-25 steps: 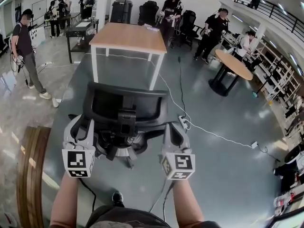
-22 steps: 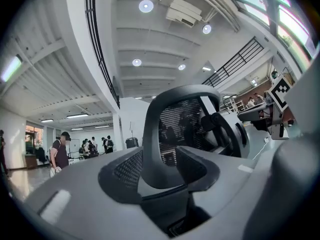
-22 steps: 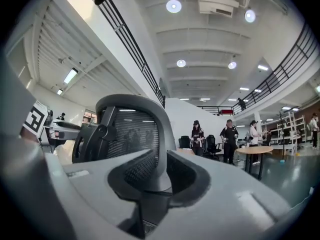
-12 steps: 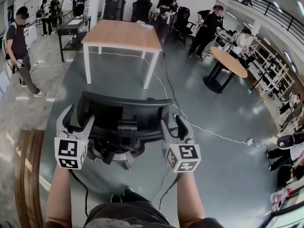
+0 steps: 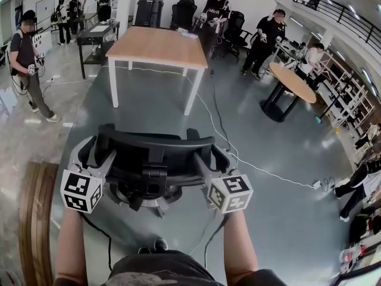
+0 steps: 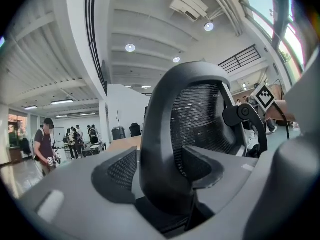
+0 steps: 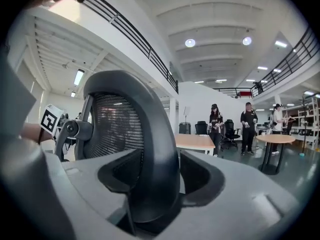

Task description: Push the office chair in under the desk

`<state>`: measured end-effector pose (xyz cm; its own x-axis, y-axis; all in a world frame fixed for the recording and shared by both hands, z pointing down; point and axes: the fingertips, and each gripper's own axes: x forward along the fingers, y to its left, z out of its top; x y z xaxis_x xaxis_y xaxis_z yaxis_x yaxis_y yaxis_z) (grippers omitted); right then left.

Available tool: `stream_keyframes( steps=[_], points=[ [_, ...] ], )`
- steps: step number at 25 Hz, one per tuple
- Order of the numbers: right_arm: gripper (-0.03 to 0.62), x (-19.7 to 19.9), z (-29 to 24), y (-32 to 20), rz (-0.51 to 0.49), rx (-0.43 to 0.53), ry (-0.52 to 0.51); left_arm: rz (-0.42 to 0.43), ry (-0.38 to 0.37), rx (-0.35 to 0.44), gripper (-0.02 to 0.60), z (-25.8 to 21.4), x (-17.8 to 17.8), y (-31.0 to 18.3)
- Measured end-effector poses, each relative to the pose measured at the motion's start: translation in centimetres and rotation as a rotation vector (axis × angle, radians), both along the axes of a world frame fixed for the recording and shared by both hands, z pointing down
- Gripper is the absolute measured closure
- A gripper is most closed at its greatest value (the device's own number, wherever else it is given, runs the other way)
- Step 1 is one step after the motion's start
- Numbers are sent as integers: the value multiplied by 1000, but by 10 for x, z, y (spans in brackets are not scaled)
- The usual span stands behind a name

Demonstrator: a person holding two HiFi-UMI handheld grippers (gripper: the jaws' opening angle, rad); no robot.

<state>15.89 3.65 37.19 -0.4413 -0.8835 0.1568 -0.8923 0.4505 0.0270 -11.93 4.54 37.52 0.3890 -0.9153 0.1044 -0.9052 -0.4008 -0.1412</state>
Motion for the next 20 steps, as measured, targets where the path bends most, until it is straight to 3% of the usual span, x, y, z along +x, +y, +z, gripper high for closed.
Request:
stream_keyframes(
  steps=[6,20],
  points=[
    [372,2,-4,-2,-12,12,-24,-14,12,22,288,-5,3,-2],
    [375,1,-1,-9,-40,15,-18,-8,9,-15,293,0,4,-7]
  ],
)
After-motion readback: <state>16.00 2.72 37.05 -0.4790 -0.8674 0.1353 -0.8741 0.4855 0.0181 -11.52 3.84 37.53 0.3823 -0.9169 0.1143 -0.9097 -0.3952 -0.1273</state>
